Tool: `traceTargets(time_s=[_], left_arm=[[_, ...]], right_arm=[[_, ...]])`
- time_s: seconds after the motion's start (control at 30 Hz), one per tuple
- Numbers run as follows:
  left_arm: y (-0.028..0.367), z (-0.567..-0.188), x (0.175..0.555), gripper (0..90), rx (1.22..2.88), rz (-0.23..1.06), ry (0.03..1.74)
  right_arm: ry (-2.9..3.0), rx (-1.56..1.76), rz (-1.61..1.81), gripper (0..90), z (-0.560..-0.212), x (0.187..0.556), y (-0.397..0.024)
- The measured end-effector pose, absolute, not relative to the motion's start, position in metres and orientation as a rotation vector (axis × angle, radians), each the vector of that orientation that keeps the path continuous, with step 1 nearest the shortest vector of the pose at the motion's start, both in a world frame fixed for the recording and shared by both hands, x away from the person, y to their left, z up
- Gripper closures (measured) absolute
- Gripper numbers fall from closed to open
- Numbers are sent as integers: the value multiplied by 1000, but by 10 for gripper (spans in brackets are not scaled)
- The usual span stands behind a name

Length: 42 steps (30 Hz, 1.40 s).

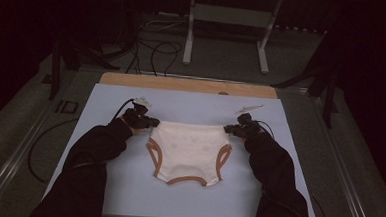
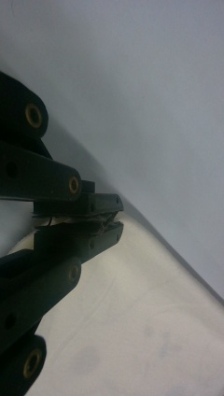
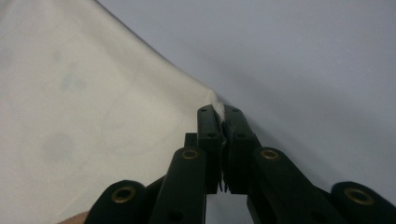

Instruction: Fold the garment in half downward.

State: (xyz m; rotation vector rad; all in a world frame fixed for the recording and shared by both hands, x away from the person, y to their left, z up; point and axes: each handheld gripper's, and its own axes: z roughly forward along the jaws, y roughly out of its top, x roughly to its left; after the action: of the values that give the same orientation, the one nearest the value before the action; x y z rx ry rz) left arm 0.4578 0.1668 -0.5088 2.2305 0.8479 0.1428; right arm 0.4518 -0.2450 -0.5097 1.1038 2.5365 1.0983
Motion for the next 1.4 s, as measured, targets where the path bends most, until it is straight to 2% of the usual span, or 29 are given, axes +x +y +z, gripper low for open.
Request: traceTargets(time_s=[0.27, 0.43, 0.5, 0.63, 0.7, 0.8, 0.9, 1.0, 1.1, 1.2, 1.4], left_arm=[[167, -514, 461, 829, 2227, 127, 871], [169, -515, 461, 752, 2215, 125, 903], [168, -514, 461, 649, 2216, 156, 920], [171, -510, 460, 496, 2194, 159, 930], [173, -507, 459, 428, 2191, 163, 927], [174, -502, 457, 353, 2169, 151, 927], [175, -497, 455, 297, 2156, 143, 923], [176, -493, 452, 163, 2157, 105, 888], [176, -488, 447, 94, 2160, 111, 861], [175, -482, 441, 14, 2159, 122, 831], [176, -469, 428, 3, 2144, 139, 775]], right_arm=[[2535, 1126, 1100, 867, -514, 455, -244], [2537, 1123, 1103, 859, -513, 456, -245], [2528, 1133, 1107, 823, -512, 456, -246], [2506, 1152, 1120, 672, -510, 456, -249], [2495, 1150, 1129, 543, -507, 455, -251], [2489, 1149, 1129, 403, -503, 454, -253], [2503, 1139, 1125, 330, -500, 452, -255], [2504, 1134, 1159, 260, -497, 449, -256], [2502, 1134, 1204, 164, -495, 446, -256], [2500, 1136, 1223, 135, -493, 442, -255], [2487, 1116, 1279, 127, -484, 435, -252]])
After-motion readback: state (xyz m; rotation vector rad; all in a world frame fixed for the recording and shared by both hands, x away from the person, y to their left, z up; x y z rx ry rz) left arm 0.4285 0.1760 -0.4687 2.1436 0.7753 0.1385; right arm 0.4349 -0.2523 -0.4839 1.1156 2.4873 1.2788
